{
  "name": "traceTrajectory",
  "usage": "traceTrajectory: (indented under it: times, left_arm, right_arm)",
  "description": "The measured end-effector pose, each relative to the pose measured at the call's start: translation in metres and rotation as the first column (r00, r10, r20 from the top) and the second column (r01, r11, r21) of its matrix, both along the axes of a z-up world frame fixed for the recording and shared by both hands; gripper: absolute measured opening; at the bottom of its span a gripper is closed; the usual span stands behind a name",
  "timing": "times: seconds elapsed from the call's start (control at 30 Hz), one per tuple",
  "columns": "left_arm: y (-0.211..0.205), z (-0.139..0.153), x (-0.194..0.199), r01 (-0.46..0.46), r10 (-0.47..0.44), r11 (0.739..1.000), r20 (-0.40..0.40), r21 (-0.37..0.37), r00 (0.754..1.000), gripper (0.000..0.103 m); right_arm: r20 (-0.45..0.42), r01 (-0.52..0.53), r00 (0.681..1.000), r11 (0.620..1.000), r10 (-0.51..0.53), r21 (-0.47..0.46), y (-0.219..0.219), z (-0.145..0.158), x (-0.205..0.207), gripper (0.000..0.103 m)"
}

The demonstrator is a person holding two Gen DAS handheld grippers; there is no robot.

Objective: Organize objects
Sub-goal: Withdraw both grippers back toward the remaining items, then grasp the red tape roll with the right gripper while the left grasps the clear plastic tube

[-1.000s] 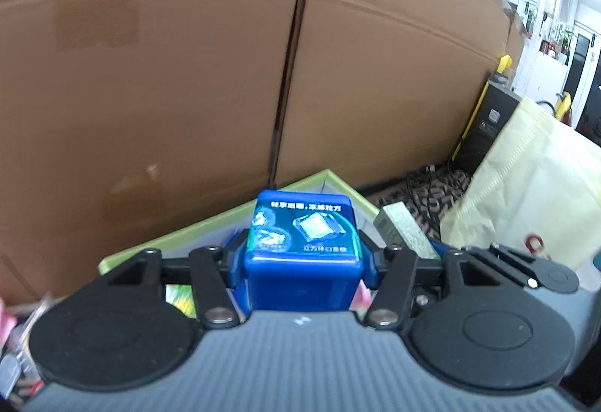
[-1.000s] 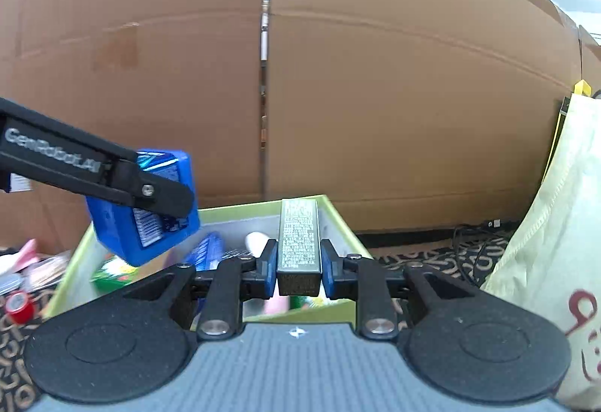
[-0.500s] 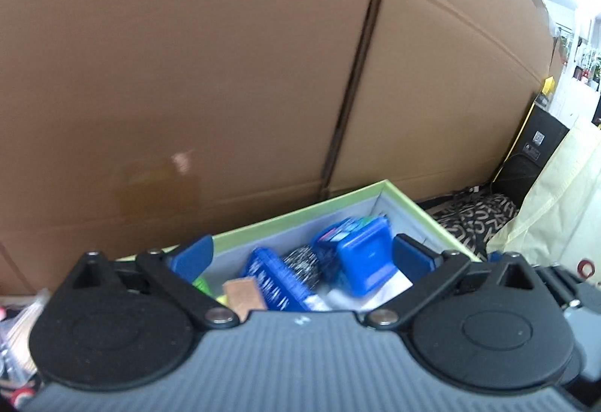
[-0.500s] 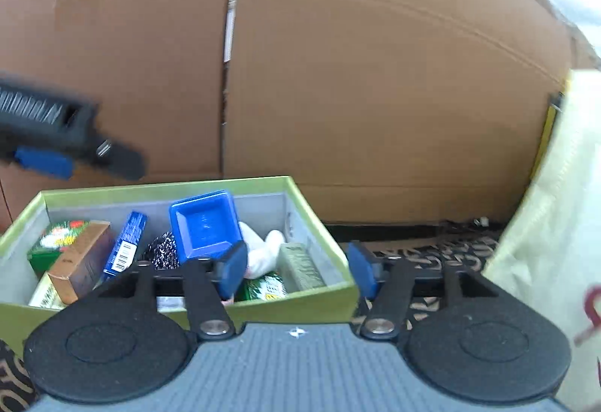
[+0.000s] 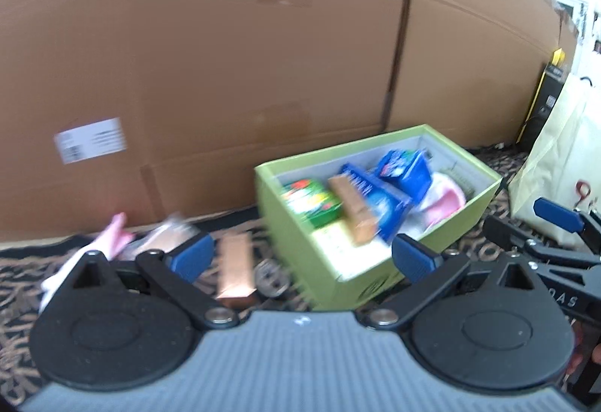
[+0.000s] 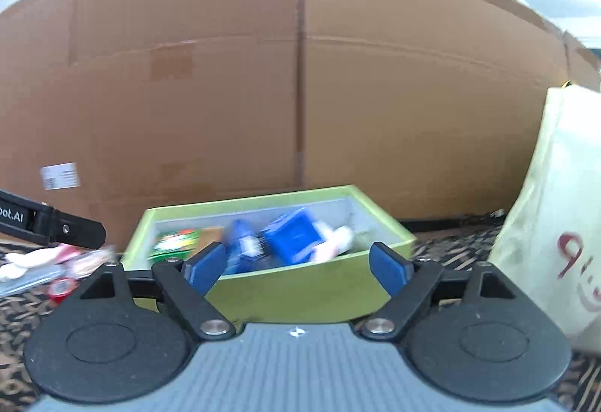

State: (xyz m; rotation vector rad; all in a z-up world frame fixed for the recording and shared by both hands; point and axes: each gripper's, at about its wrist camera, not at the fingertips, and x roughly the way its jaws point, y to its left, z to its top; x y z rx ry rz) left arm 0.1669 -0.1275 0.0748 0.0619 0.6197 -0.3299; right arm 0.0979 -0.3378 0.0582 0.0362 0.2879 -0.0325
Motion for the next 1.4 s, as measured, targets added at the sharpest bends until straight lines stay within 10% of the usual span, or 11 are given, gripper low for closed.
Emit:
traceTrajectory:
  times: [0.67, 0.83, 1.4]
  left_arm:
    - [0.185, -0.080, -0.055, -0.218, 0.208, 0.975, -0.159, -0.047, 0.965, 0.103]
    - [0.202, -0.082, -0.032, -0.183, 0.175, 0.981, -0.122, -0.065, 0.977, 0.082]
    - [0.214, -0.107, 0.052, -0.160, 0.160, 0.987, -0.100, 0.003, 0.982, 0.071]
  right_arm:
    - [-0.190, -0.308, 0.932, 0.950, 0.310, 0.039, 0.142, -0.058, -0.026, 0.090]
    - [-0.208, -0.351, 0.913, 0.936, 0.350, 0.033, 0.174, -0.062, -0.013, 0.090]
    - [-0.286, -0.391, 0.878, 0.920, 0.384, 0.034, 0.221, -0.081, 0.079, 0.076]
